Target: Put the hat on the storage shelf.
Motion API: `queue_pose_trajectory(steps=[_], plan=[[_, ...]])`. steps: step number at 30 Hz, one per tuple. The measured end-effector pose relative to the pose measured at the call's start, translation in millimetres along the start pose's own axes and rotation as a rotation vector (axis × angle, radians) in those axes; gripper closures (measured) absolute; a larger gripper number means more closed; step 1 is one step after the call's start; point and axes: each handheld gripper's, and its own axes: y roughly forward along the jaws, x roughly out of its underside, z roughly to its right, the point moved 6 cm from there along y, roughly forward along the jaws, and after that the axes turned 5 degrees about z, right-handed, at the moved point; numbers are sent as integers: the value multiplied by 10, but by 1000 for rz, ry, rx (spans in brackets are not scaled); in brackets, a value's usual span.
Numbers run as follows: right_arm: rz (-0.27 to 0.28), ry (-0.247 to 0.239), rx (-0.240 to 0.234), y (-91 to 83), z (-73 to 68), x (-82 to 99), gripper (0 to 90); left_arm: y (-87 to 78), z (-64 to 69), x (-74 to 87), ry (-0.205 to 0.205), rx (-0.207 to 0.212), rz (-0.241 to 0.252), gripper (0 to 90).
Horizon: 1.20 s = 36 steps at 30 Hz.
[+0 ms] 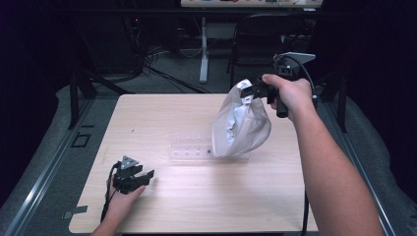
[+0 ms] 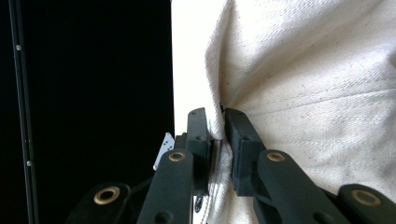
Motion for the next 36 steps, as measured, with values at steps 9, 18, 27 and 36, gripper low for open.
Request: queue_pose_trajectory(steps=[9, 18, 27, 36], plan=[[4, 28, 17, 202, -17, -62, 809, 1, 3, -1, 0, 3, 1, 456], [8, 42, 16, 319, -18, -90, 809, 5, 7, -1, 3, 6, 1, 456], [37, 56, 18, 228, 26, -136, 809, 10, 46, -7, 21, 9, -1, 456], [39, 56, 36, 276, 49, -151, 807, 16, 124, -37, 37, 26, 7, 454]])
